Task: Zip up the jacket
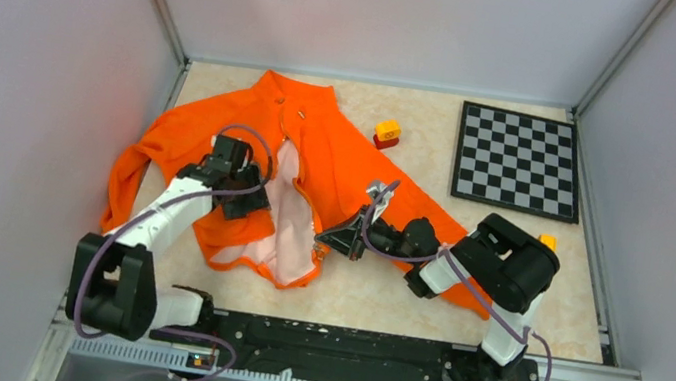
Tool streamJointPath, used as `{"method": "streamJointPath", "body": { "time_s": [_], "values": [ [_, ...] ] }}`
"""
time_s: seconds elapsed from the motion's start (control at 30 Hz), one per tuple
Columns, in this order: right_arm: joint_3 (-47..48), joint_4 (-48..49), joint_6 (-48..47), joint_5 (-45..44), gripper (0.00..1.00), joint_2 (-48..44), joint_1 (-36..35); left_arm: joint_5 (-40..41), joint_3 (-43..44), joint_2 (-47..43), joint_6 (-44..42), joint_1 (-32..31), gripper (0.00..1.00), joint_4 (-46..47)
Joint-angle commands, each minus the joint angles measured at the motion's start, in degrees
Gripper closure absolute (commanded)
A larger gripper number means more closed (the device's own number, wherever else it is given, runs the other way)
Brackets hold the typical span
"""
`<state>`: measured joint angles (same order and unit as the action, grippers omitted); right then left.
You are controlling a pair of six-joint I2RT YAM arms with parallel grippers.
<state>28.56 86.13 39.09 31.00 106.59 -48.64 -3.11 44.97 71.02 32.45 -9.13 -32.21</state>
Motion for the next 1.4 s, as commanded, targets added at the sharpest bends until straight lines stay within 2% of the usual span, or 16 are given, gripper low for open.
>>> {"method": "streamJointPath", "body": {
  "time_s": [0.0, 0.17, 0.27, 0.5, 0.83, 1.03, 1.37],
  "values": [
    [0.8, 12.7, 0.1, 0.3, 1.0, 0.2, -0.7, 5.0, 3.2, 3.8, 6.0, -0.6, 0.36, -2.6],
    [1.1, 12.6, 0.5, 0.6, 1.0, 0.5, -0.7, 10.2, 5.6, 8.8, 12.6, -3.1, 0.35, -4.5],
    [1.2, 12.6, 0.7, 1.0, 1.0, 0.2, -0.7, 13.3, 6.4, 11.4, 16.2, -4.0, 0.38, -5.3],
    [1.2, 12.5, 0.7, 1.3, 1.0, -0.1, -0.6, 18.3, 10.5, 17.1, 19.0, -6.1, 0.44, -9.2],
    [1.3, 12.6, 1.8, 1.6, 1.0, -0.2, -0.1, 19.6, 12.9, 23.6, 20.9, -9.0, 0.47, -10.0],
    [1.2, 12.6, 1.9, 1.8, 1.0, -0.4, 0.3, 21.6, 12.5, 22.2, 20.7, -9.0, 0.65, -11.0],
    [1.7, 12.6, 2.4, 2.0, 1.0, 0.4, 0.3, 21.2, 7.9, 12.0, 17.3, -9.0, 0.81, -7.1]
  ]
}}
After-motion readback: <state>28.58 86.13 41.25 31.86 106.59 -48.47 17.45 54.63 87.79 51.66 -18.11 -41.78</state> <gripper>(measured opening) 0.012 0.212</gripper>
